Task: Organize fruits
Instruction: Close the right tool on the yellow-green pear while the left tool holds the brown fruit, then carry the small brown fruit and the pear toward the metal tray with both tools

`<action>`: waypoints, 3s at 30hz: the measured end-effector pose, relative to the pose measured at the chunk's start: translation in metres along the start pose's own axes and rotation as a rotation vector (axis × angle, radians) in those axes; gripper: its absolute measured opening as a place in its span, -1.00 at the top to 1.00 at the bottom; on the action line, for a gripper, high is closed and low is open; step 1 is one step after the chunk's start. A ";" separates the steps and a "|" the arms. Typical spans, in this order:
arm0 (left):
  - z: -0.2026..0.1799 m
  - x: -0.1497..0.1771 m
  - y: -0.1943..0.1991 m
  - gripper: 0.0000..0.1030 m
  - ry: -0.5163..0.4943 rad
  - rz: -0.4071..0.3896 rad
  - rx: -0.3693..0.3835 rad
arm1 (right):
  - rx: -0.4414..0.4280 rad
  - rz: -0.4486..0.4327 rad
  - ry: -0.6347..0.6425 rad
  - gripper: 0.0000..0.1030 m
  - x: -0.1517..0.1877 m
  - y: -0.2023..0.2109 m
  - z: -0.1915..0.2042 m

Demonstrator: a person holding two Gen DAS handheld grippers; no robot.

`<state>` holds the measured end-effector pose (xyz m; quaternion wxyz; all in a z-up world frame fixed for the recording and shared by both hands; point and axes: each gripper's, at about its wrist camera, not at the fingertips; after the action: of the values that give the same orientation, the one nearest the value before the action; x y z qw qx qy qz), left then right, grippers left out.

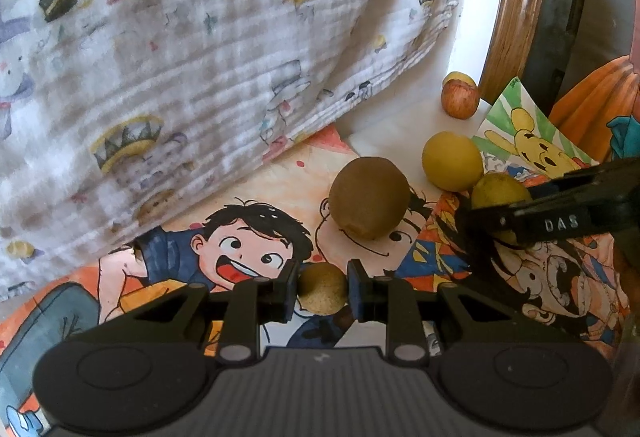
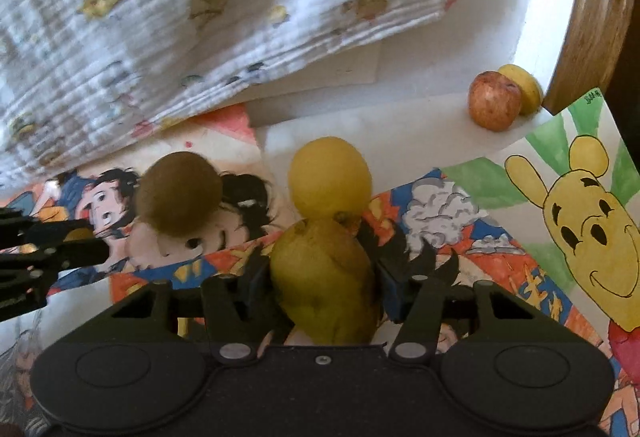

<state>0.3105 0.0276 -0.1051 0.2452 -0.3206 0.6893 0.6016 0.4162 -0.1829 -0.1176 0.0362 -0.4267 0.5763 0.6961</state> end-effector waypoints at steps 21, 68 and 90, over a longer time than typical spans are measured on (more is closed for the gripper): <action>-0.014 -0.010 0.055 0.45 0.012 -0.096 0.020 | -0.051 -0.150 0.106 -0.11 -0.015 0.106 0.052; -0.091 0.113 0.249 0.45 -0.086 -0.138 0.155 | 0.042 -0.300 -0.039 -0.11 0.157 0.332 0.084; -0.117 0.186 0.210 0.44 -0.123 0.098 0.207 | 0.023 -0.129 -0.080 -0.11 0.172 0.243 0.059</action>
<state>0.0364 -0.1002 -0.0803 0.2890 -0.2223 0.7461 0.5571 0.1431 -0.2903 -0.0411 0.1088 -0.4342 0.5537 0.7021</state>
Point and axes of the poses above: each gripper's, at about its wrist camera, not at the fingertips, and y roughly against the way its jaws point, z to its left, x to its underside, and after that the axes turned 5 degrees about y, right-handed
